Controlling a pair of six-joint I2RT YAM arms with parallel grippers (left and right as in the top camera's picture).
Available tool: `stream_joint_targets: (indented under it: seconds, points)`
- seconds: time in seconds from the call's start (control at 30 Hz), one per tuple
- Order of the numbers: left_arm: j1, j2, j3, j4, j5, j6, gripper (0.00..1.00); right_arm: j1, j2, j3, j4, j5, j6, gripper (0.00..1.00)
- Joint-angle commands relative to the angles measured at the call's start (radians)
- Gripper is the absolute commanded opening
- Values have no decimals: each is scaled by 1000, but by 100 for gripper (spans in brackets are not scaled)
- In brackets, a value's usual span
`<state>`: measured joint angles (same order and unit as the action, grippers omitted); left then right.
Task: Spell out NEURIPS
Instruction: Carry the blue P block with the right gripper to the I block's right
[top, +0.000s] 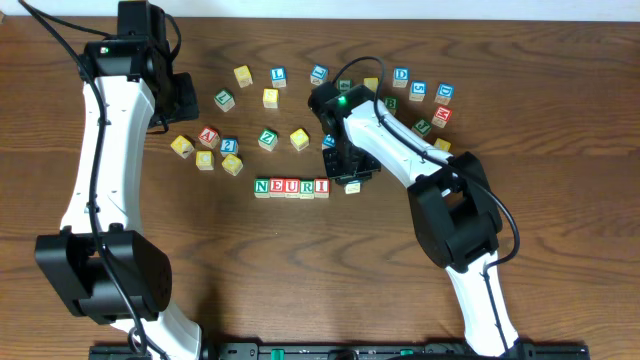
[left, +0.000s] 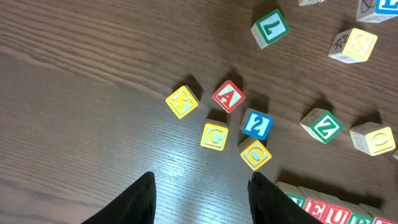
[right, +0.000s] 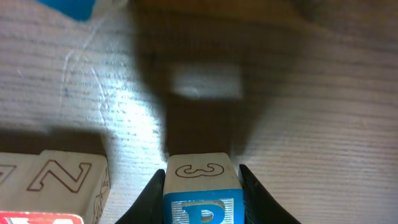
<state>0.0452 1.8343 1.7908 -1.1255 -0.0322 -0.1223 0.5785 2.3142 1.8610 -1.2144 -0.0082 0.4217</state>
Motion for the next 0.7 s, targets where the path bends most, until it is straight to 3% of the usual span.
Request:
stream_joint_targets:
  seconds: [0.0, 0.27, 0.67]
  points:
    - [4, -19, 26, -3, -13, 13, 47, -1, -36, -12, 19, -4, 19, 12]
    - [4, -19, 26, 5, -13, 13, 47, 14, -36, -12, 33, -28, 35, 13]
    - [4, -19, 26, 5, -13, 13, 47, 55, -36, -12, 17, -28, 57, 25]
